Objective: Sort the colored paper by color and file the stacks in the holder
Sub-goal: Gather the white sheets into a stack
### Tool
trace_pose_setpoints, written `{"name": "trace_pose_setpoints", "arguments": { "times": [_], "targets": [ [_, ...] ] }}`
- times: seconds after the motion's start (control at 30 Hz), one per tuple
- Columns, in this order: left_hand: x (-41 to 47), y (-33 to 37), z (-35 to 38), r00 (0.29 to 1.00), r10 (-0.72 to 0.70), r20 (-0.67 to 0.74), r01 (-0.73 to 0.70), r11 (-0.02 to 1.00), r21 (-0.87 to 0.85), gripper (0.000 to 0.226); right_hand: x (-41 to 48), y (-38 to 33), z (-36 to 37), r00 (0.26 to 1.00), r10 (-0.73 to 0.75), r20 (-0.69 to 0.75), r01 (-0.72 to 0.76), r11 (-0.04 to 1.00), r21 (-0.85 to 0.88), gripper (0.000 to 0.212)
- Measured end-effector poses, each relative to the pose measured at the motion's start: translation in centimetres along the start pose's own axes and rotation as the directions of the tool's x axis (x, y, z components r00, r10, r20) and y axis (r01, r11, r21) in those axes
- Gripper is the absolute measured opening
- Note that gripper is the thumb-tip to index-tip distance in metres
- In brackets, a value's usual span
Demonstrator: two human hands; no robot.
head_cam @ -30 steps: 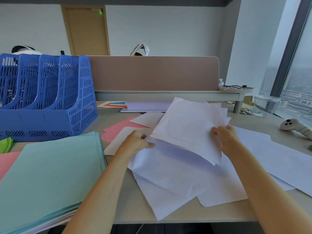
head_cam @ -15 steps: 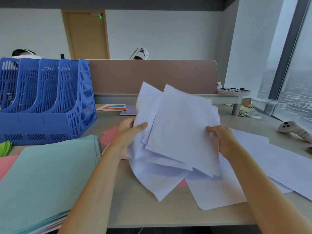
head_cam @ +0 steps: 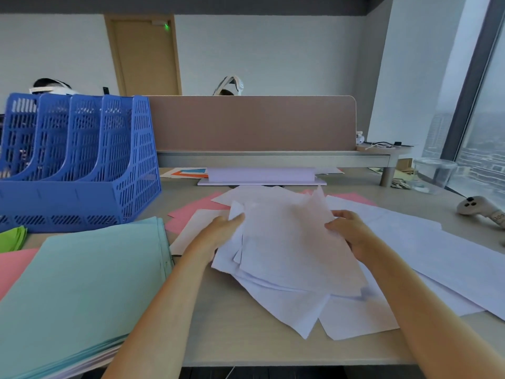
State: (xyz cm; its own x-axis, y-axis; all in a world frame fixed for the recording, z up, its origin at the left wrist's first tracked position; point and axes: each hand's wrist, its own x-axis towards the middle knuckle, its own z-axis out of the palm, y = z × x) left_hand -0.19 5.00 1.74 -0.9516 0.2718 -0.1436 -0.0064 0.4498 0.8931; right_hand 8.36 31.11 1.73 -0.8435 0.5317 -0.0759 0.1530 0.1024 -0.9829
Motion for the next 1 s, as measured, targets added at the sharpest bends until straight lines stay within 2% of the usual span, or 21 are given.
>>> {"name": "trace_pose_setpoints", "arguments": {
  "times": [0.1, 0.17, 0.27, 0.37, 0.4, 0.47, 0.5, 0.57, 0.6, 0.67, 0.87, 1.0],
  "targets": [
    [-0.7, 0.2, 0.4, 0.981, 0.119, 0.154, -0.116, 0.993, -0.028, 0.036, -0.4, 0.1, 0.7, 1.0, 0.005, 0.018, -0.003, 0.996, -0.092, 0.028],
    [-1.0, 0.3, 0.7, 0.961, 0.204, 0.186, -0.194, 0.979, -0.069, 0.042, -0.3, 0.2, 0.9, 1.0, 0.001, 0.029, 0.001, 0.997, -0.073, 0.027],
    [-1.3, 1.1, 0.6, 0.933, 0.358, 0.035, -0.349, 0.924, -0.156, 0.051, 0.0, 0.3, 1.0, 0.998, -0.04, -0.044, 0.042, 0.998, 0.043, 0.036],
    [-1.7, 2.1, 0.0, 0.872, 0.464, -0.158, -0.49, 0.829, -0.271, 0.047, 0.6, 0.2, 0.5, 0.971, -0.075, -0.229, 0.089, 0.995, 0.051, 0.07],
    [-1.8, 2.3, 0.0, 0.849, 0.486, -0.209, -0.529, 0.789, -0.314, 0.046, 0.4, 0.0, 0.4, 0.972, -0.057, -0.23, 0.081, 0.992, 0.096, 0.082],
    [-2.1, 2.5, 0.0, 0.817, 0.498, -0.29, -0.576, 0.731, -0.367, 0.042, 0.0, -0.5, 0.3, 0.993, -0.028, -0.111, 0.053, 0.971, 0.233, 0.093],
    [-2.1, 2.5, 0.0, 0.813, 0.495, -0.307, -0.582, 0.721, -0.377, 0.04, 0.0, -0.6, 0.2, 0.999, -0.039, -0.022, 0.043, 0.963, 0.268, 0.09],
    [-1.8, 2.2, 0.4, 0.819, 0.49, -0.297, -0.572, 0.734, -0.366, 0.037, -0.7, -0.9, 0.5, 0.988, -0.147, 0.045, 0.129, 0.95, 0.286, 0.059],
    [-1.5, 1.9, 0.7, 0.823, 0.493, -0.284, -0.567, 0.751, -0.338, 0.035, -1.2, -1.0, 0.8, 0.975, -0.221, 0.028, 0.205, 0.94, 0.272, 0.045],
    [-1.4, 1.7, 1.1, 0.812, 0.51, -0.284, -0.577, 0.773, -0.264, 0.034, -1.8, -1.2, 1.2, 0.934, -0.354, -0.042, 0.354, 0.909, 0.221, 0.03],
    [-2.9, 2.6, 1.5, 0.677, 0.593, -0.437, -0.711, 0.68, -0.179, 0.021, -4.2, -3.2, 2.1, 0.719, -0.653, -0.238, 0.683, 0.727, 0.066, 0.024],
    [-3.1, 2.9, 1.7, 0.64, 0.632, -0.437, -0.732, 0.674, -0.097, 0.014, -5.4, -3.8, 2.7, 0.637, -0.724, -0.265, 0.751, 0.66, 0.004, 0.033]
  ]
}}
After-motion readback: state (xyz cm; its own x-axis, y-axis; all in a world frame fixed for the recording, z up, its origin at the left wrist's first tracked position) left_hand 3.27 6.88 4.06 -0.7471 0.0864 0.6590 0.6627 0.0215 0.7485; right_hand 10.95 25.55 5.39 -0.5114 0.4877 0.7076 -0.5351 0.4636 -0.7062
